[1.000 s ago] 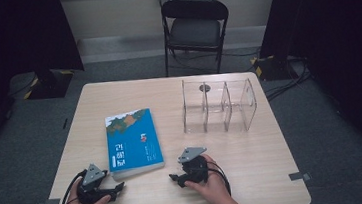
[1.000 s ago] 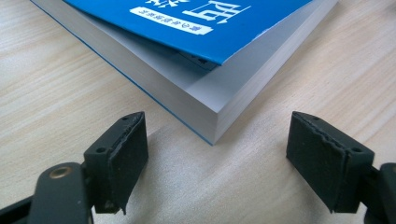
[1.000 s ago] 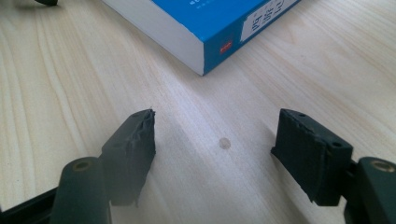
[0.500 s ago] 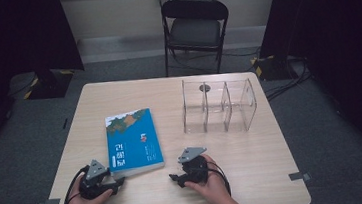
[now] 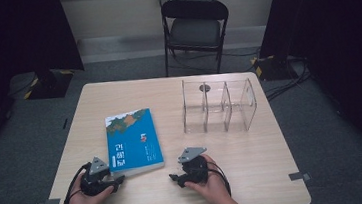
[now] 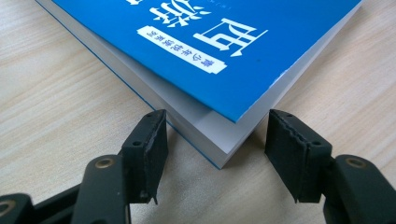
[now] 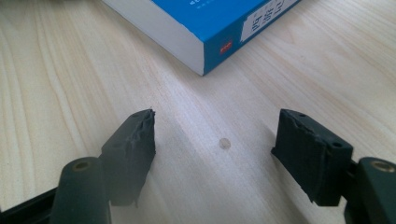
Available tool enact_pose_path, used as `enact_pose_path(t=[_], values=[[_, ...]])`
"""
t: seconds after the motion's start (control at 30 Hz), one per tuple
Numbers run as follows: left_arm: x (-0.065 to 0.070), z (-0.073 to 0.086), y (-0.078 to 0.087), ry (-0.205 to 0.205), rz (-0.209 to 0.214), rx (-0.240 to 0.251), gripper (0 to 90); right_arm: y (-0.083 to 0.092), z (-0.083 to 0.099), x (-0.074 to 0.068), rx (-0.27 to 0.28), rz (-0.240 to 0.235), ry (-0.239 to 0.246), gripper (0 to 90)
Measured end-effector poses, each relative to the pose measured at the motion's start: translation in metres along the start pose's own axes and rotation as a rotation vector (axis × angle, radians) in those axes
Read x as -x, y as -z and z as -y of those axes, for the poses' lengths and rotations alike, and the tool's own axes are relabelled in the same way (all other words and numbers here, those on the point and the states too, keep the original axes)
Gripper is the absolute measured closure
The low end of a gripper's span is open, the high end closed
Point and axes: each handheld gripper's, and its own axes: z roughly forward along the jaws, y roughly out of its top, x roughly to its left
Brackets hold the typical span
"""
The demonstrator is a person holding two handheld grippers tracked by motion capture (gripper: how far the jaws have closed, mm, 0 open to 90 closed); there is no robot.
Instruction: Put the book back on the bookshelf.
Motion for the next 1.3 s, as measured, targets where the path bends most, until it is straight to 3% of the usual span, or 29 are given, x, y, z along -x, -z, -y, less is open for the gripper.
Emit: enact_pose_path(t=[0.8,1.07,1.17,1.3], values=[[-0.003,-0.012,0.006,0.013,0.019,-0.052,40.3,0.000,0.000,0.000,0.000,0.000,0.001,28.5],[-0.007,-0.019,0.010,0.030,0.043,-0.047,41.4,0.000,0.000,0.000,-0.001,-0.001,0.003,28.3],[-0.007,-0.021,0.012,0.052,0.074,-0.033,48.7,0.000,-0.001,0.000,-0.005,0.002,-0.001,27.4],[-0.008,-0.024,0.012,0.051,0.081,-0.039,48.9,-0.003,-0.003,0.000,-0.013,0.011,-0.008,20.7]])
